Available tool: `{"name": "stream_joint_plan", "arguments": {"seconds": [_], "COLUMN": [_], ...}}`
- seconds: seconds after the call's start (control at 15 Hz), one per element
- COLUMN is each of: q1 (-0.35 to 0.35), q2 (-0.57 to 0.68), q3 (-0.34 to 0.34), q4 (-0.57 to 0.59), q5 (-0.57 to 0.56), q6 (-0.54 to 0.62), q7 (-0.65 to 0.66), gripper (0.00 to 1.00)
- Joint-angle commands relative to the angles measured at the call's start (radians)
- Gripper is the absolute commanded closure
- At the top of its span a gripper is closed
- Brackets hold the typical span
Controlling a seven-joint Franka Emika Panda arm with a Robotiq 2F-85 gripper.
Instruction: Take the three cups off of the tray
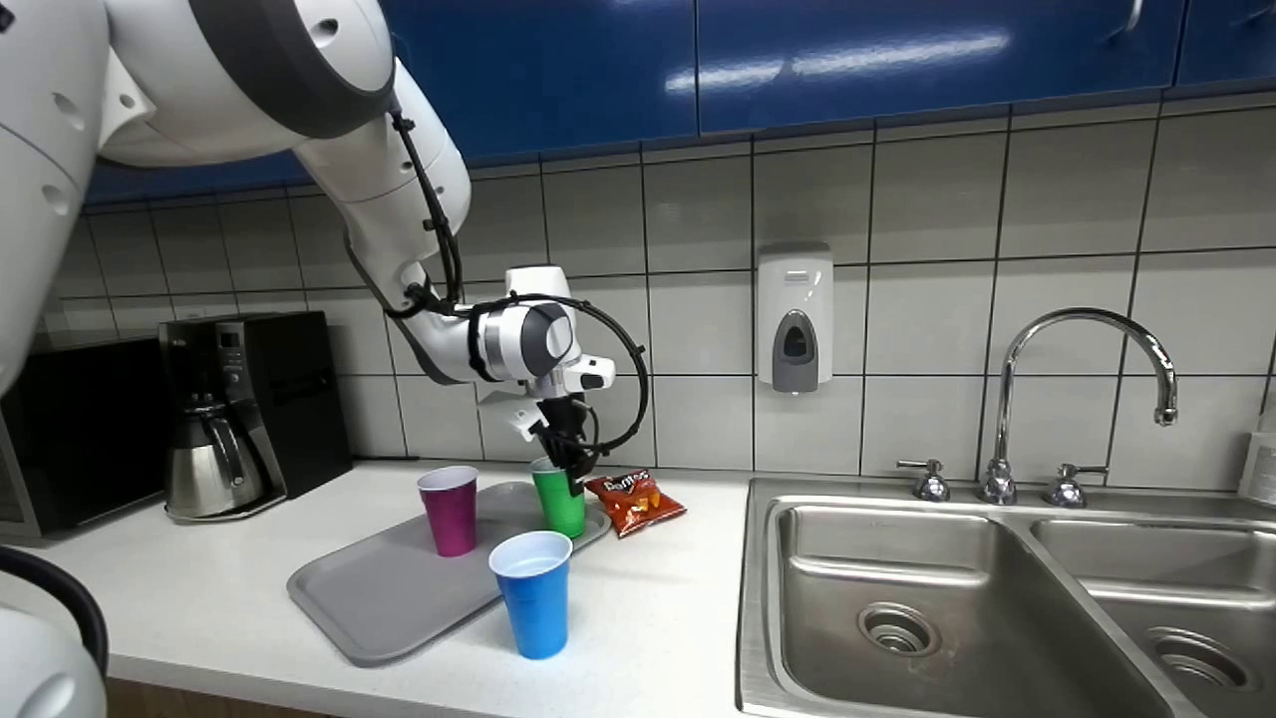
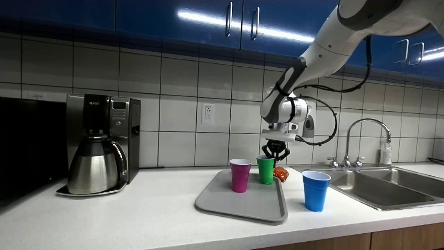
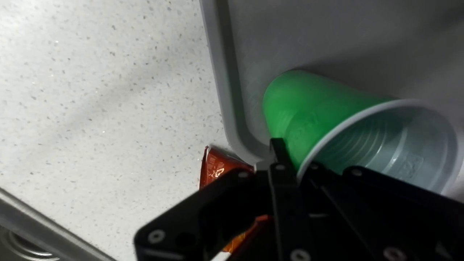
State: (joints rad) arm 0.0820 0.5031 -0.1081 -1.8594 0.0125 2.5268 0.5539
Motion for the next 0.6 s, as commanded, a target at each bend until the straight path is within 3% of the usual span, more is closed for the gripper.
{"name": "stream_joint_plan", "arguments": {"seconds": [0.0, 0.53], "q1": [0.016, 0.018], "q2": [-0.02, -0.06], "q3": [-0.008, -0.019], "q4": [0.006, -0.027], "q5": [0.011, 0.003], "q6": [-0.015, 0.0], "q7": [0.014, 0.017], "gripper": [0.99, 0.99]}}
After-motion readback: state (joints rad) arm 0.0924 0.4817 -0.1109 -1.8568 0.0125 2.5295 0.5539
